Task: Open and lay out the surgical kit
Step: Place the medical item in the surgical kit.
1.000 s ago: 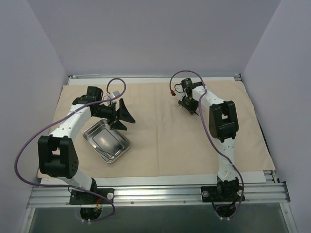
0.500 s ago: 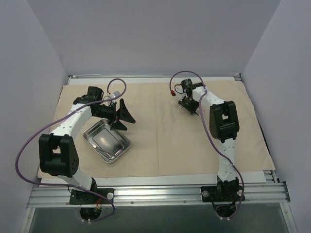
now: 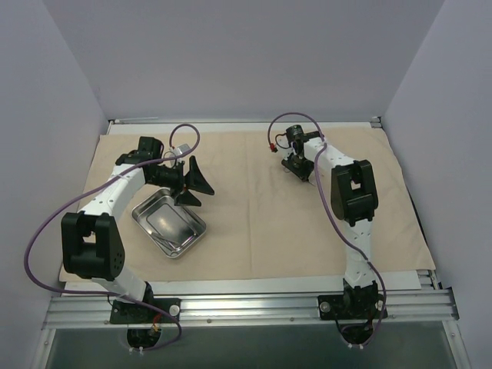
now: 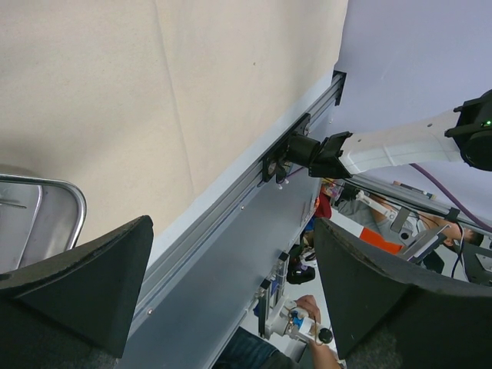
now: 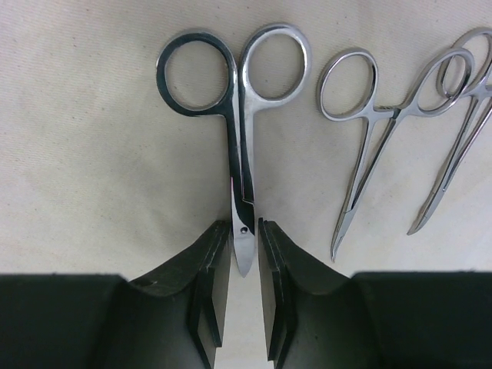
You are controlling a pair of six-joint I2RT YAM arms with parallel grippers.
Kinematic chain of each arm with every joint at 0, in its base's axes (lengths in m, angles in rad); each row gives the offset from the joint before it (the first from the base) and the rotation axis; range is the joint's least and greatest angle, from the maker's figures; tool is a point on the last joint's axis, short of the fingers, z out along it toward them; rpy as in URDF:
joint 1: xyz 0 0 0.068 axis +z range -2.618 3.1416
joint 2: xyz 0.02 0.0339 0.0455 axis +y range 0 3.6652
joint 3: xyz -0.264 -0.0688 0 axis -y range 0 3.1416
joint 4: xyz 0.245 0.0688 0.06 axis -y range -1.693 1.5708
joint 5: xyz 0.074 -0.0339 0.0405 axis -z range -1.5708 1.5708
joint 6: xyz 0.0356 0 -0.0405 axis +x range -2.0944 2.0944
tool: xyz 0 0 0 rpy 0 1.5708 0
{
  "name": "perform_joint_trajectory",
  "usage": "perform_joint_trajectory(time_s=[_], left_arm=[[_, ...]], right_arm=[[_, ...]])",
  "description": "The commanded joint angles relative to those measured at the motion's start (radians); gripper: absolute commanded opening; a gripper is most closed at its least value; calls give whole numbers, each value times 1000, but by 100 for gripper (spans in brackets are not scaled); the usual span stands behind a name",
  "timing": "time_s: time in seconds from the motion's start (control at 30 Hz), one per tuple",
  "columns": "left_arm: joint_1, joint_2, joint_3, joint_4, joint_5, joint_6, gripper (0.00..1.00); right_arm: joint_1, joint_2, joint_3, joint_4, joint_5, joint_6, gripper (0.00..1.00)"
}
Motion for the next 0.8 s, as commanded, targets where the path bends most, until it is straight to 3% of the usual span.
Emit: perform_joint_trajectory(time_s=[0.0,0.4,0.57,0.67,0.77], left_arm=[[3,-18,19,21,25,4,94],[3,-39,17,7,-32,-5,94],[8,-85,10,-2,-184,-43,94],[17,-127,14,-31,-332,-59,94],[18,-139,45,-94,-475,-17,94]], right_arm=[[10,-8,-28,-53,-16,20,23],[19,-41,56,-44,22,91,26],[28,-126,171,-19,143,222,30],[53,-173,229,-22,166,316,38],[129,-257,184,22,152,344,47]])
